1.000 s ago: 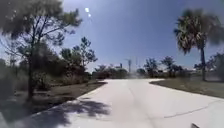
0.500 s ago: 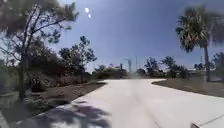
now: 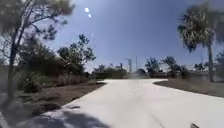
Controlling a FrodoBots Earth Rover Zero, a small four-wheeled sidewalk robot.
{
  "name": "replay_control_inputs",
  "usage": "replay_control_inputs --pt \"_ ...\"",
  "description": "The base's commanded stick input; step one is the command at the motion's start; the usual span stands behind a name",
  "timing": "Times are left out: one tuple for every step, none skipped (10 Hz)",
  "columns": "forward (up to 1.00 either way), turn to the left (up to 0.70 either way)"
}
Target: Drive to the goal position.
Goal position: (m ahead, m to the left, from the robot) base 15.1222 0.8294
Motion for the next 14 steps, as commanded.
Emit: replay_control_inputs --pt "0.70 -0.14" --pt "0.70 -0.14" --pt "0.70 -0.14" --pt "0.70 -0.14" --pt "0.70 -0.14" --pt "0.70 -0.14" --pt "0.70 -0.12" --pt "0.70 -0.10" --pt "0.70 -0.08" --pt "0.70 -0.06" --pt "0.70 -0.04" --pt "0.70 -0.01" --pt "0.70 0.00" --pt "0.70 0.00"
